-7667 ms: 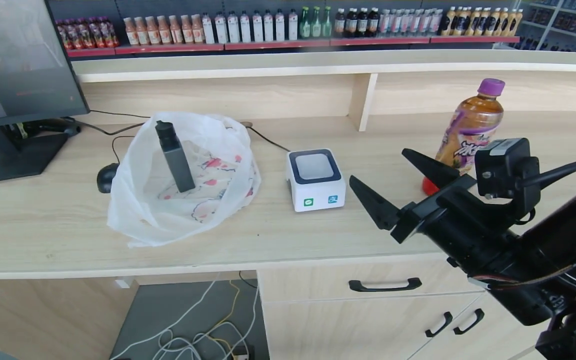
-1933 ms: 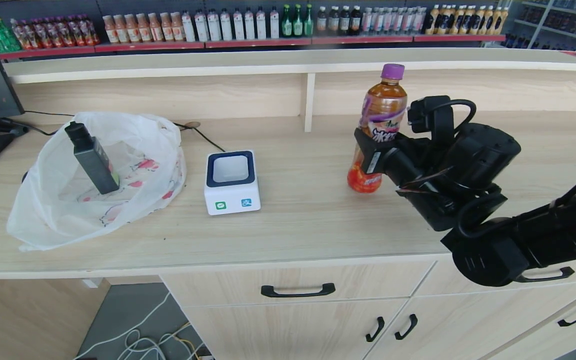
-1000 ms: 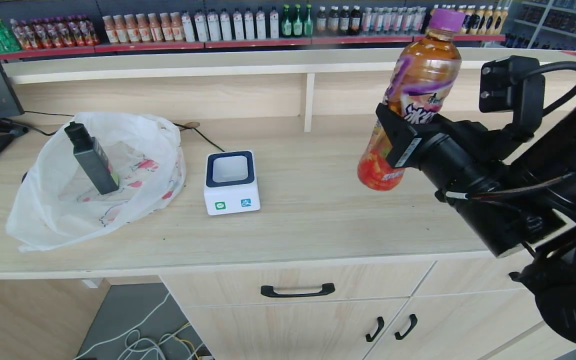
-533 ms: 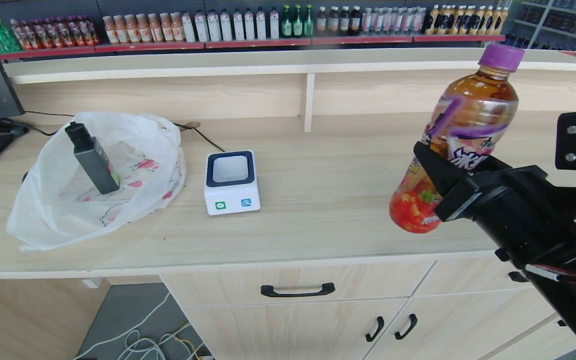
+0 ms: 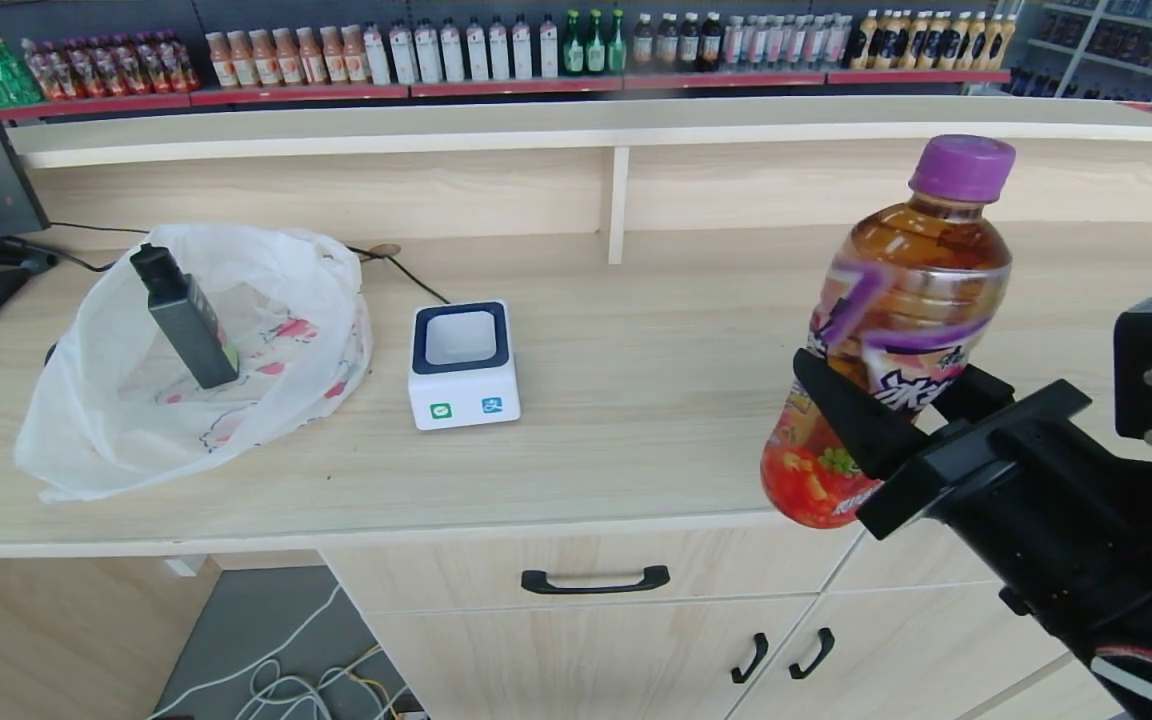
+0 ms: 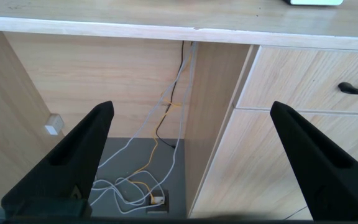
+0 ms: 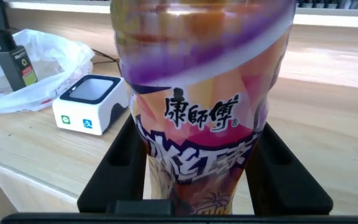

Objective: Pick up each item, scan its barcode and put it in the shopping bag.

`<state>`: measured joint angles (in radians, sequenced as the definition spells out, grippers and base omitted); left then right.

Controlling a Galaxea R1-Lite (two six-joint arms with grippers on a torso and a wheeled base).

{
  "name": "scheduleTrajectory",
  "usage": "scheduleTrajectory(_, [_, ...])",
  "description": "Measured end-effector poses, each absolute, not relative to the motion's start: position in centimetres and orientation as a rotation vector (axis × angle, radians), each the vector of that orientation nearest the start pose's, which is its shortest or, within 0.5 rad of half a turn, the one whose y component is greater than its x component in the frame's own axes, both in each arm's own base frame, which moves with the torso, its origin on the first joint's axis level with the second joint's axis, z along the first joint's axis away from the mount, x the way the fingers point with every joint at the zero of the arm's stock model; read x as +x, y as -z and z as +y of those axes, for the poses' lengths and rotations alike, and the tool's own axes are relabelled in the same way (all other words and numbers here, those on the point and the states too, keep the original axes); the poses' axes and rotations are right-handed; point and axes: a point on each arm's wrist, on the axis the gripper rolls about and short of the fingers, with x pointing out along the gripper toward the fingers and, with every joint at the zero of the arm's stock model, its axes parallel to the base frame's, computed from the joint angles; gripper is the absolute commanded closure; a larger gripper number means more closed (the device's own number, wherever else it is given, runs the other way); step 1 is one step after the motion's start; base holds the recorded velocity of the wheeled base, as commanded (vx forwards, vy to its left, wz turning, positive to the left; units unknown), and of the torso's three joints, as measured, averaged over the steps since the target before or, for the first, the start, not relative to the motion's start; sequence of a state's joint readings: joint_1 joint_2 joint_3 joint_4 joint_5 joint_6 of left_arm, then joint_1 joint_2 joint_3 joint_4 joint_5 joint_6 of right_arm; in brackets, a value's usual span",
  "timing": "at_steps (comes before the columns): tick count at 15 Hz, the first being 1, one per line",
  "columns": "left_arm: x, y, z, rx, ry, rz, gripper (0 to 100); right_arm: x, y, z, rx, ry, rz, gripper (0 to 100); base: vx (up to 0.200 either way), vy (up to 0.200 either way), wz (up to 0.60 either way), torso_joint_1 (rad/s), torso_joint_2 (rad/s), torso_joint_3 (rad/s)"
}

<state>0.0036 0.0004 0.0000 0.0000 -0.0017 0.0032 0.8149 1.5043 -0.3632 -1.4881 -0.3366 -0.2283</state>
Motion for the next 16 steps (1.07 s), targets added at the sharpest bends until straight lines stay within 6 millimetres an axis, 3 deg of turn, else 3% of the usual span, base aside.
scheduleTrajectory(12, [-2.3,-7.5,0.0,0.003,-0.001,0.000,0,11.2,-19.2,19.9,-0.310,-0.633,-0.395,100,0.000,0.000,0.00,0.000,0.00,0.000])
scheduleTrajectory(16, [-2.3,-7.5,0.0,0.003,-0.001,0.000,0,9.9,-19.9,22.2,-0.414,-0.679,-0.491,100,0.000,0.000,0.00,0.000,0.00,0.000])
